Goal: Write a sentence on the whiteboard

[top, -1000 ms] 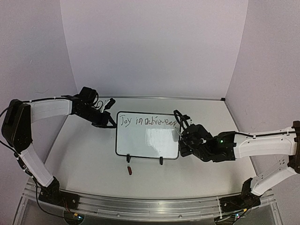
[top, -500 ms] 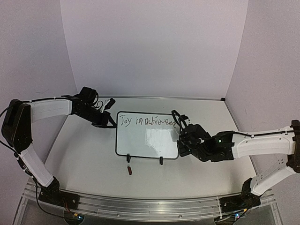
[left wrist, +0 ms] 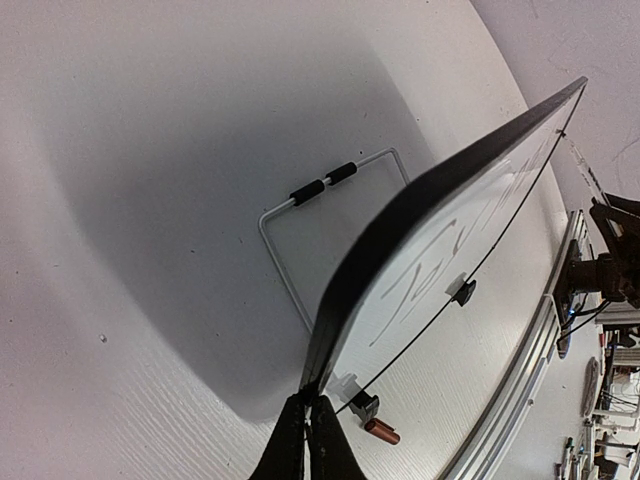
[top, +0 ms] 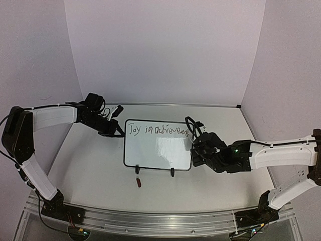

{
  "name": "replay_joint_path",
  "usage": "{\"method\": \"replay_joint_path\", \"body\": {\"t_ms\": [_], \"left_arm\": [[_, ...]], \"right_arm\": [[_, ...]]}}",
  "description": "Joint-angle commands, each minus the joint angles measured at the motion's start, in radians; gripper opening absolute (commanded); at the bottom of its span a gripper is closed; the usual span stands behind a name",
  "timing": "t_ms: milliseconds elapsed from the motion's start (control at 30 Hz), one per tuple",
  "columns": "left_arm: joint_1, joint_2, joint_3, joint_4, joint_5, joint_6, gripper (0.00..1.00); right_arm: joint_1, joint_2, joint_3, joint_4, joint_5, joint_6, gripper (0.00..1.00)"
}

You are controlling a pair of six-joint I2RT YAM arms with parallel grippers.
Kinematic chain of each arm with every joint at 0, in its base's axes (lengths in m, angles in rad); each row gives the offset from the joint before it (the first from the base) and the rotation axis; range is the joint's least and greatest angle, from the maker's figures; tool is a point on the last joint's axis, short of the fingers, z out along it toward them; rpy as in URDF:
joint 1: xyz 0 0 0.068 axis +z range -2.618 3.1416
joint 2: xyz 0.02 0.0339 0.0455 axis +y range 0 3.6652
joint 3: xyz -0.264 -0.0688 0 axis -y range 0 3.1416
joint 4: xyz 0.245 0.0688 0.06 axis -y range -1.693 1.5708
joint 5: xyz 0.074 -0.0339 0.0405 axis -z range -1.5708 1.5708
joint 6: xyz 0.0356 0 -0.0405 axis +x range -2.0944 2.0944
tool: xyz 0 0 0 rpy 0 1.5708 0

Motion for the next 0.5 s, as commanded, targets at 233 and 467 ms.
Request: {"method": "replay_joint_path", "body": {"t_ms": [233, 467], "left_arm": [[-0.002, 0.004, 0.051, -0.009, -0.016, 0.005, 0.03], [-0.002, 0.004, 0.048, -0.009, -0.016, 0.005, 0.03]], "right_arm": [[0.004, -0.068, 0.015, -0.003, 0.030, -0.006, 0.00], [0.004, -0.019, 0.031, -0.003, 0.026, -0.010, 0.00]]}}
